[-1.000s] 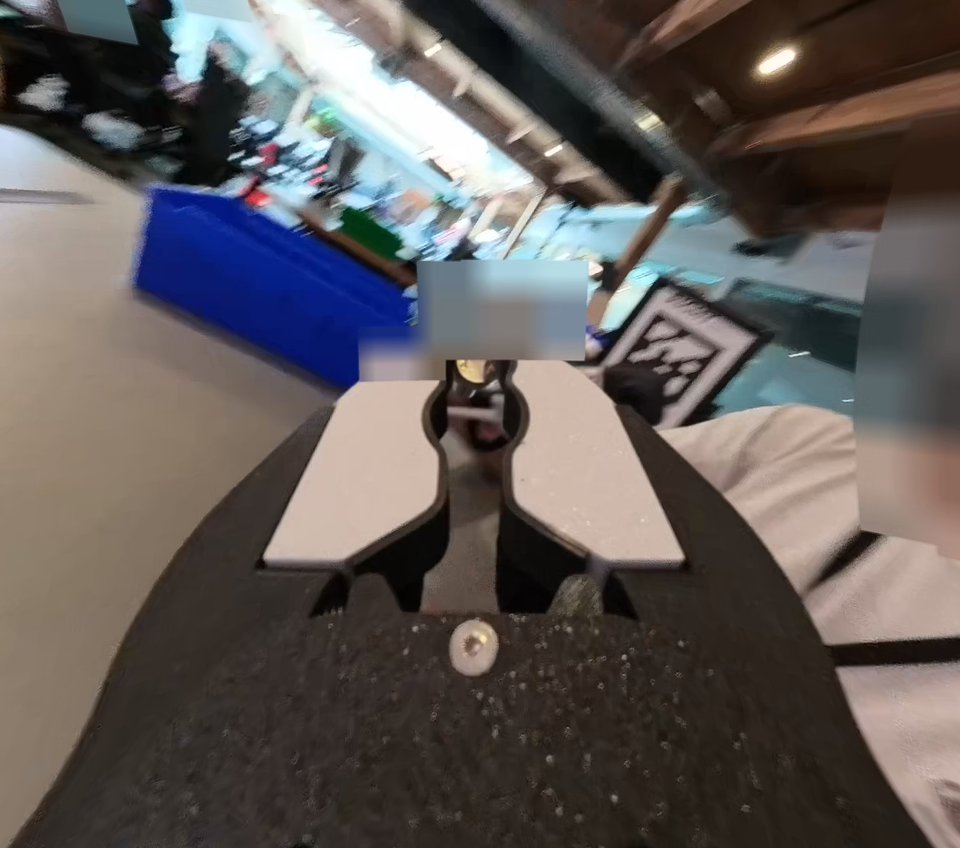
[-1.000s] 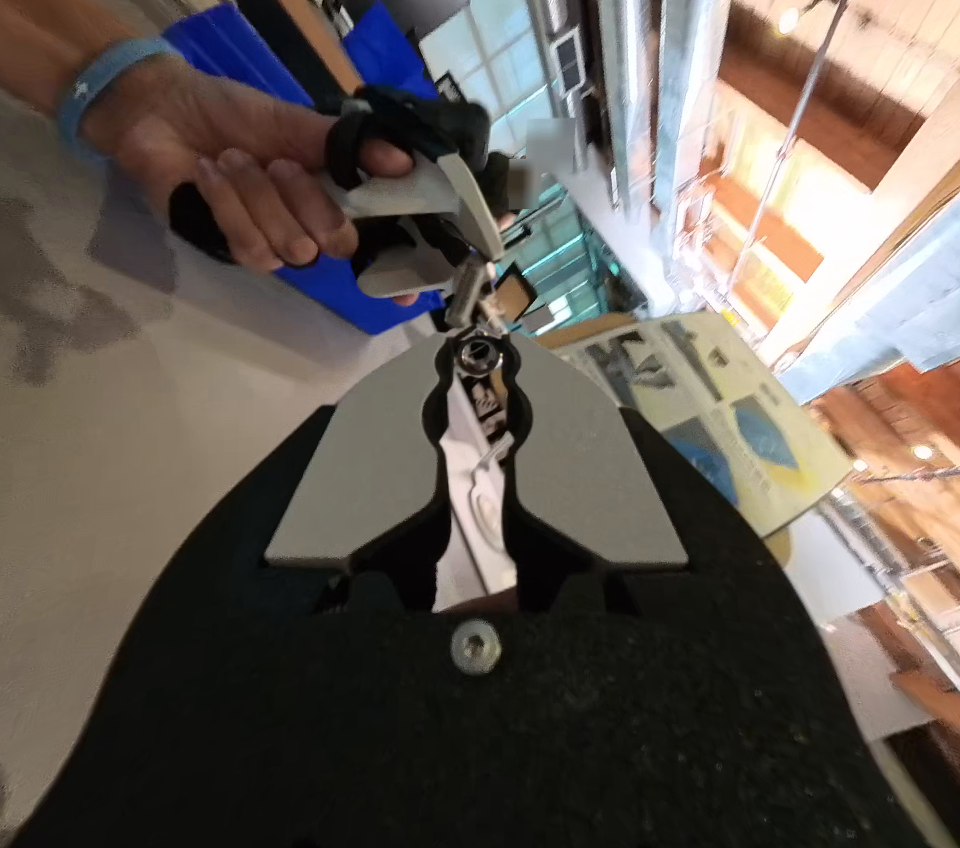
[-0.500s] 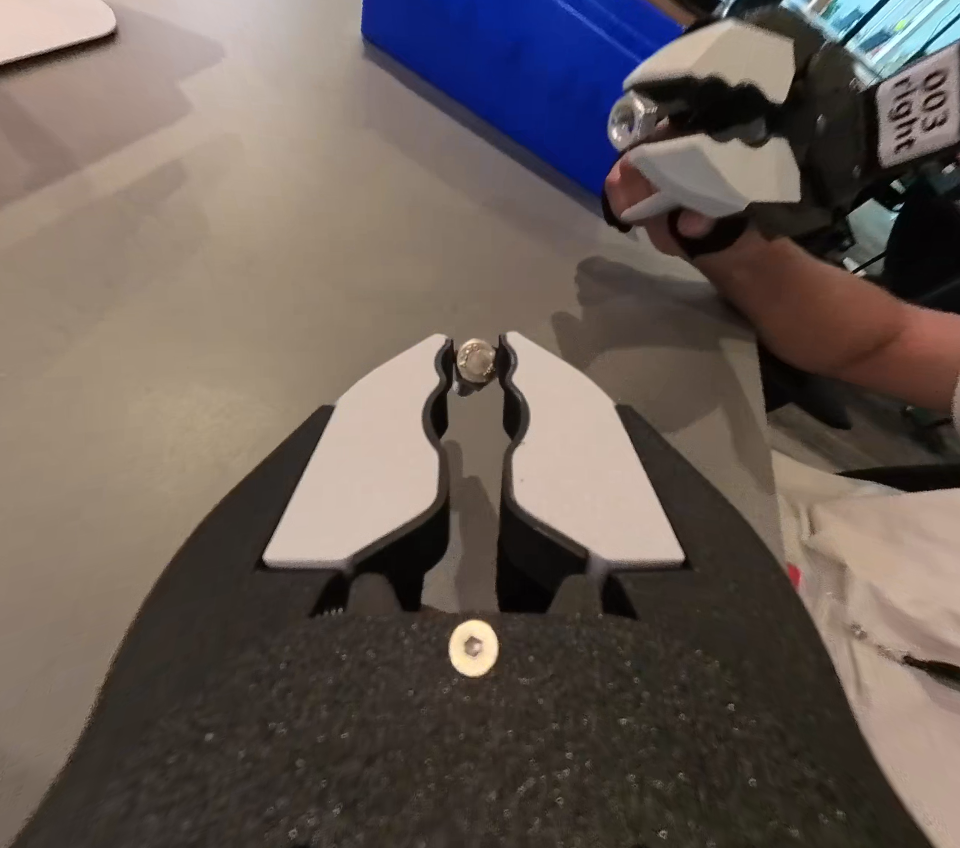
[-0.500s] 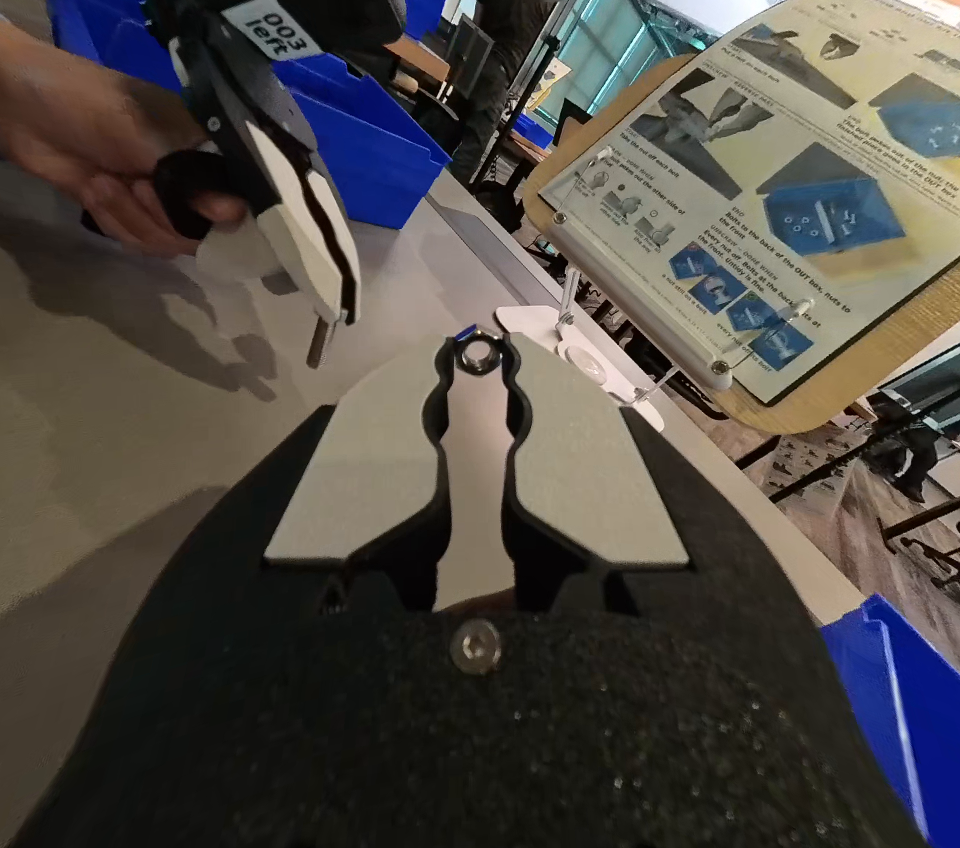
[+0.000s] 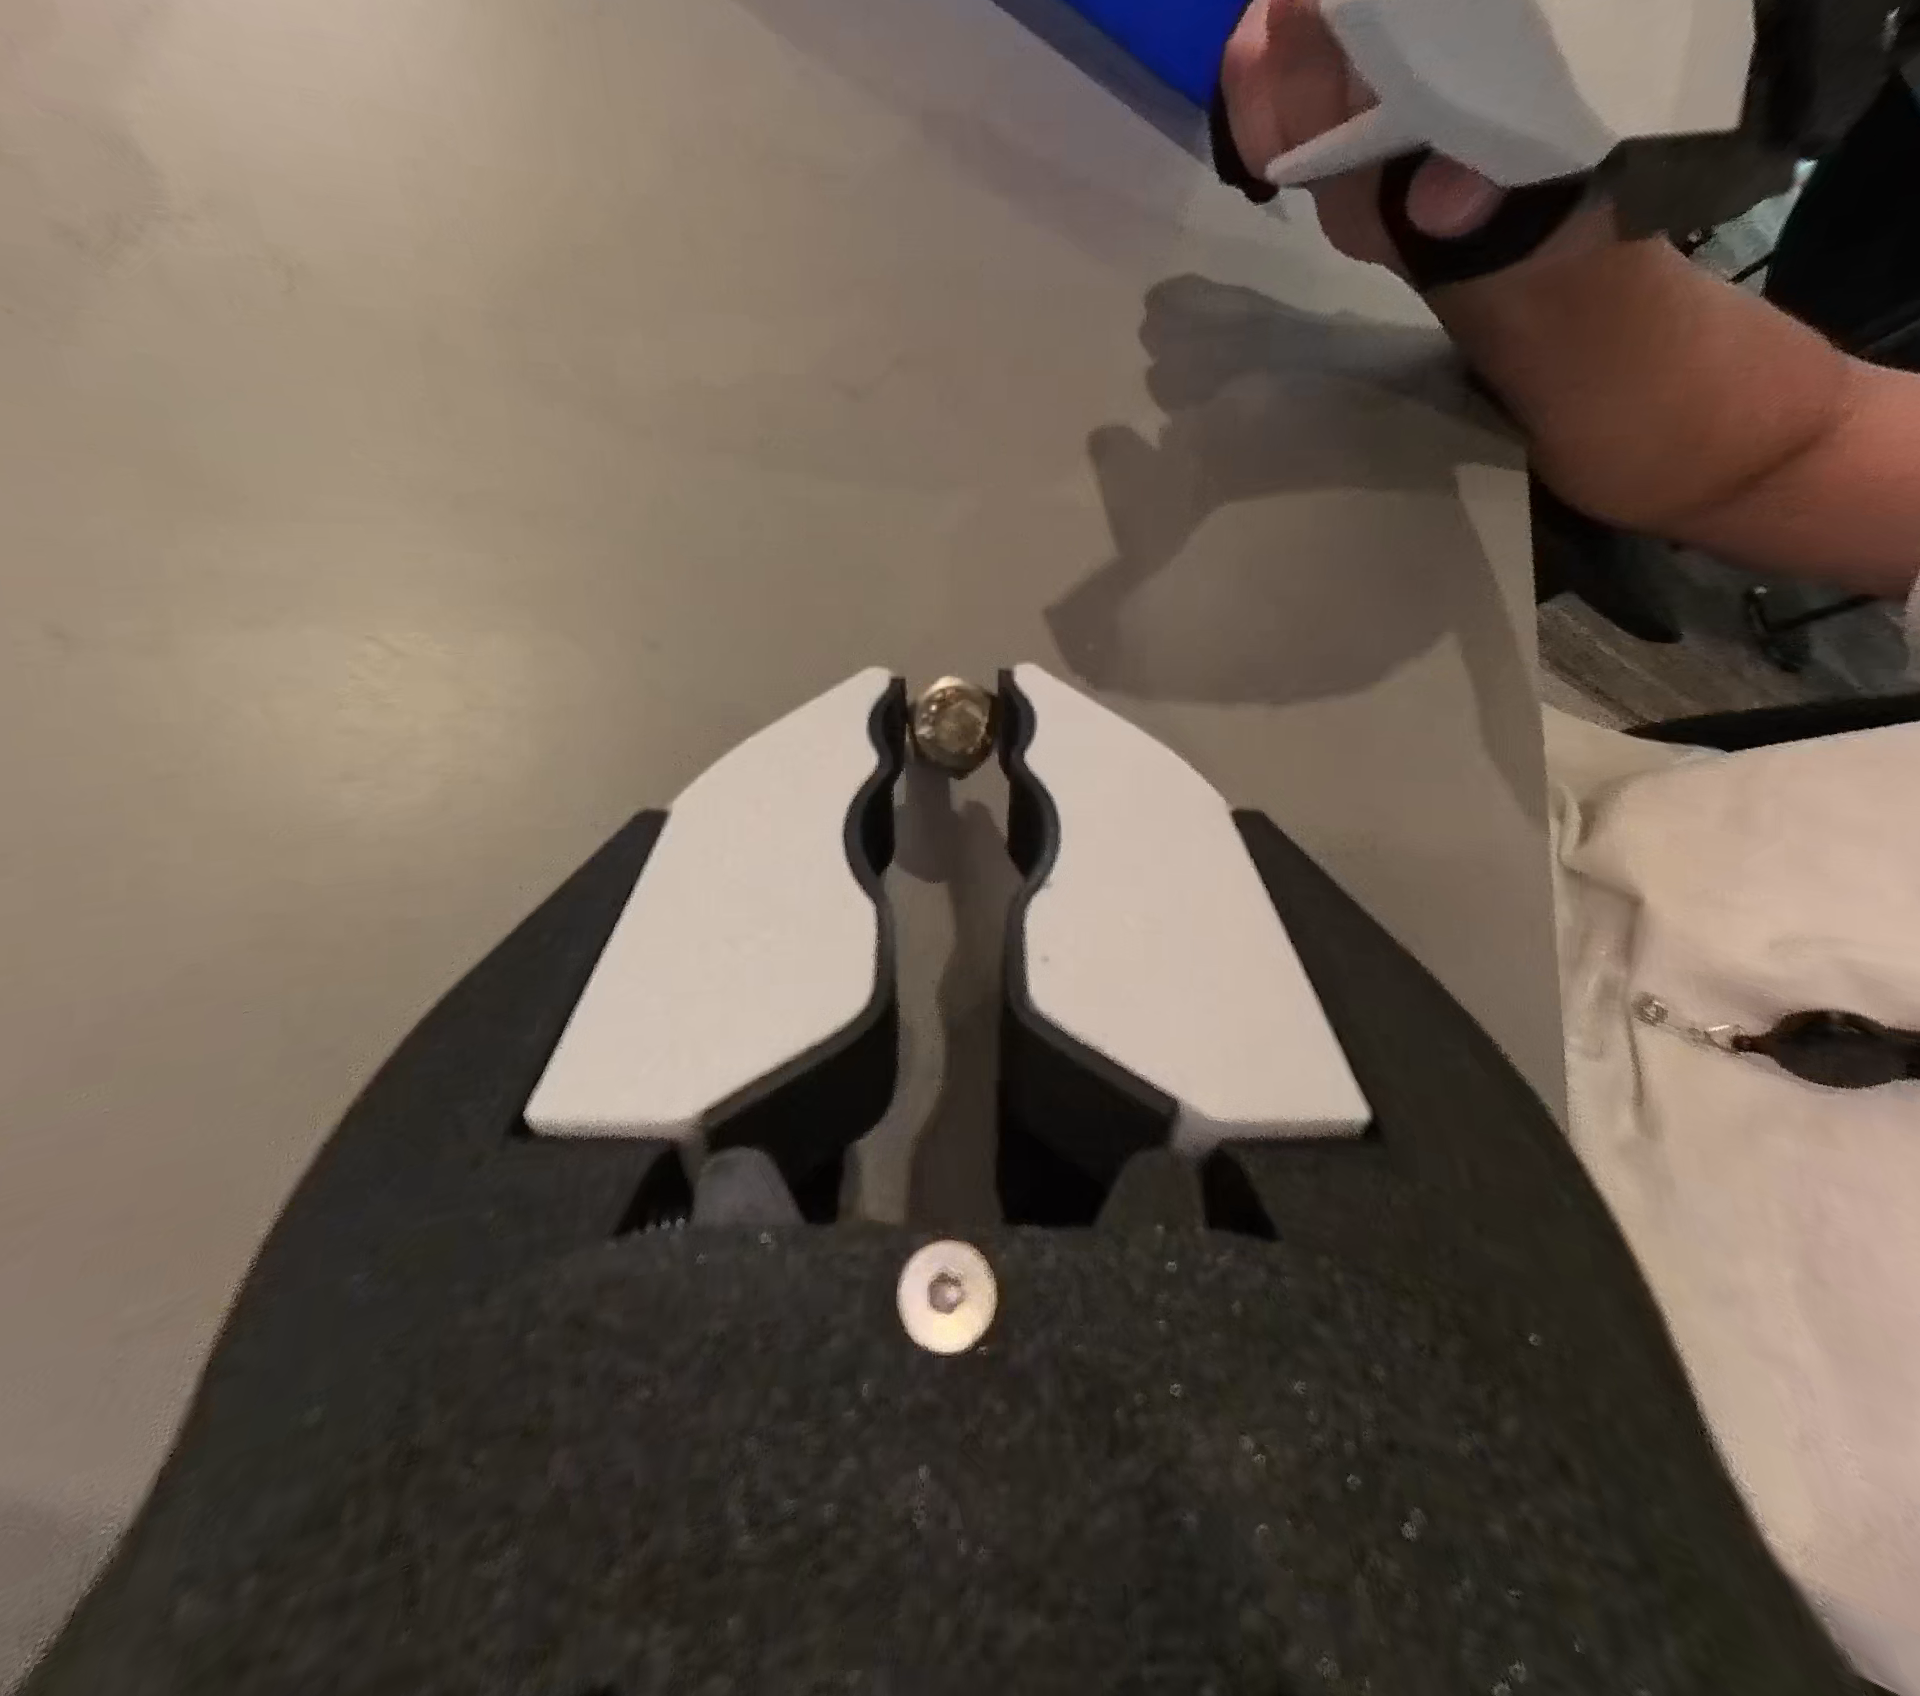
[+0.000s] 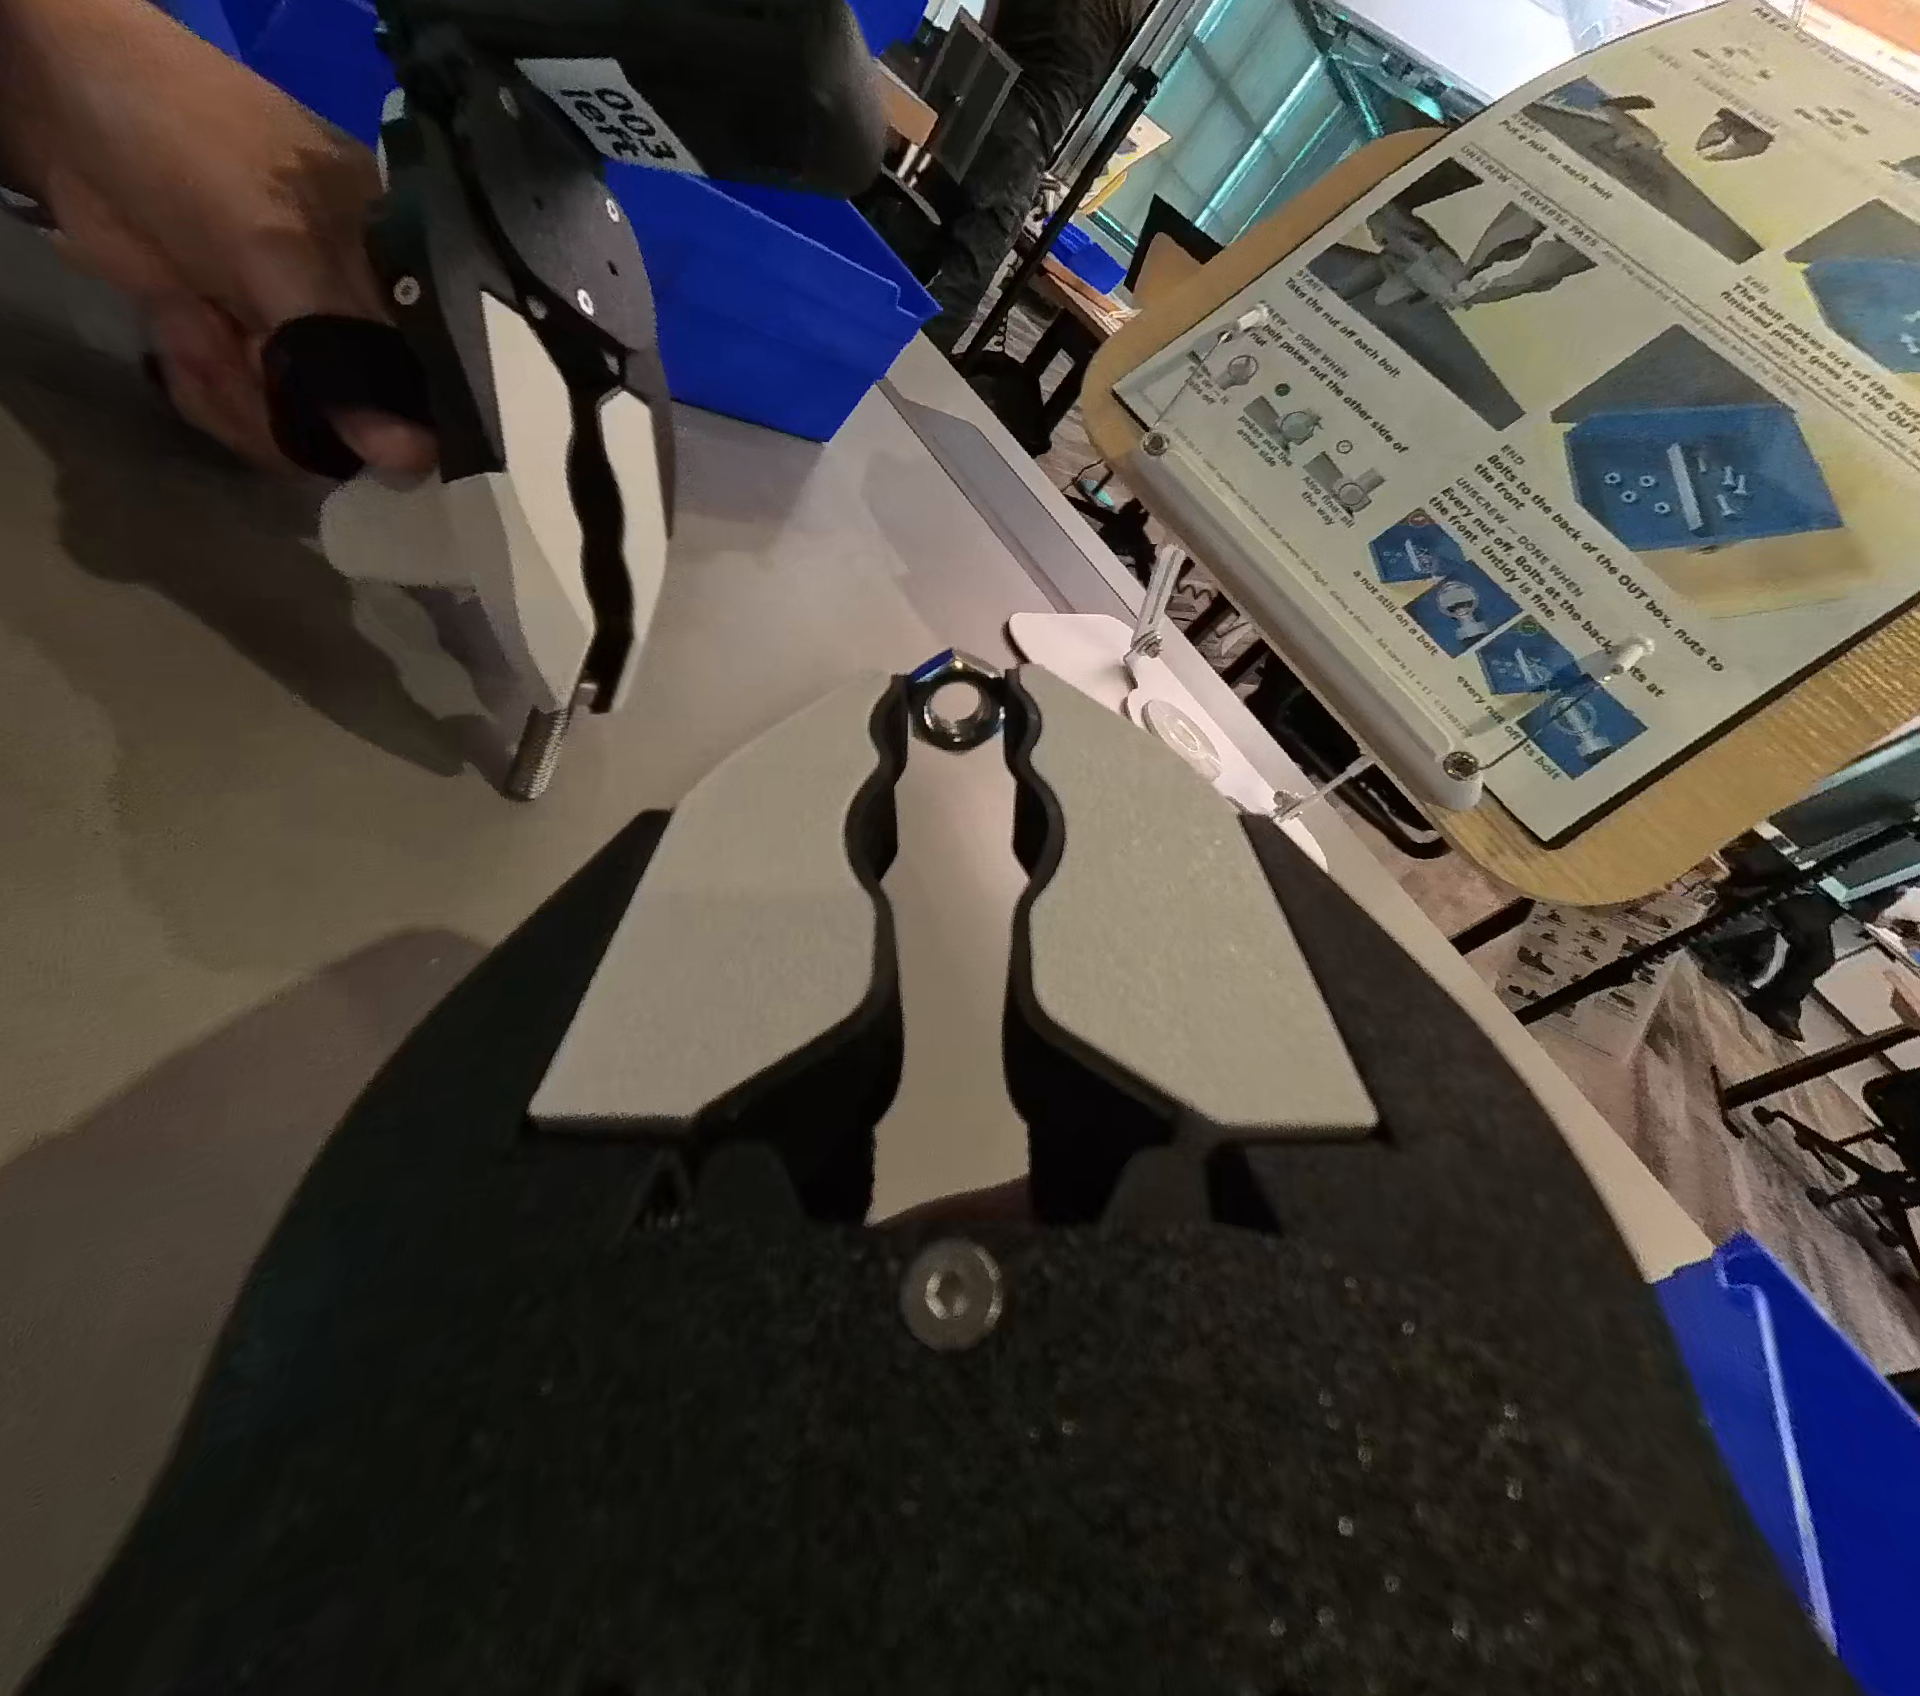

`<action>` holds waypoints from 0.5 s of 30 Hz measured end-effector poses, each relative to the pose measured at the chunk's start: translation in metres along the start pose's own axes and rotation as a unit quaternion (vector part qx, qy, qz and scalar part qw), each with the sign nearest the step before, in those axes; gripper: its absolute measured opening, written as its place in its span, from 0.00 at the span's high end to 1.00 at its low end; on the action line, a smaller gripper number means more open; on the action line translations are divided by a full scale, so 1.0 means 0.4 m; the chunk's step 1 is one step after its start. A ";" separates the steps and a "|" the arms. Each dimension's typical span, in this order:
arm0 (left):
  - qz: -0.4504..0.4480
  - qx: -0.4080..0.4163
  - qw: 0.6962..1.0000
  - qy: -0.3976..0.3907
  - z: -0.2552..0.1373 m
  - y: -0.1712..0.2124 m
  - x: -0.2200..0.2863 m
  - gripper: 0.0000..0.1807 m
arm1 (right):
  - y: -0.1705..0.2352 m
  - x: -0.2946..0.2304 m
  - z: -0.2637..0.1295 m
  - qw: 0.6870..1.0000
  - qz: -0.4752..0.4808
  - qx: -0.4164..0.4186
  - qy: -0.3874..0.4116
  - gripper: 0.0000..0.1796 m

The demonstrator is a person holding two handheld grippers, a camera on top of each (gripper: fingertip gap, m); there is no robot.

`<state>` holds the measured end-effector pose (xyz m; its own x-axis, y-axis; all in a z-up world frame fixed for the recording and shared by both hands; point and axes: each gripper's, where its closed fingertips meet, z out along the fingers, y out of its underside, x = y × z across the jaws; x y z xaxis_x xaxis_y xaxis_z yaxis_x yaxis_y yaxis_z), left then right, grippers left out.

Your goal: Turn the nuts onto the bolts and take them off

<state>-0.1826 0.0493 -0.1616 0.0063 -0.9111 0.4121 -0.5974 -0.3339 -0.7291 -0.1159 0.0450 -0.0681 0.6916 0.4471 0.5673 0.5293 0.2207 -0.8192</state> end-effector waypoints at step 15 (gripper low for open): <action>0.129 -0.113 0.965 -0.196 -0.072 0.062 0.020 0.78 | -0.006 0.016 -0.008 1.000 0.011 0.011 0.002 0.91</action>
<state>-0.2207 0.0405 -0.1605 0.1098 -0.9932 -0.0382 -0.7790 -0.0621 -0.6239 -0.1112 0.0445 -0.0624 0.7044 0.4486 0.5501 0.5034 0.2307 -0.8327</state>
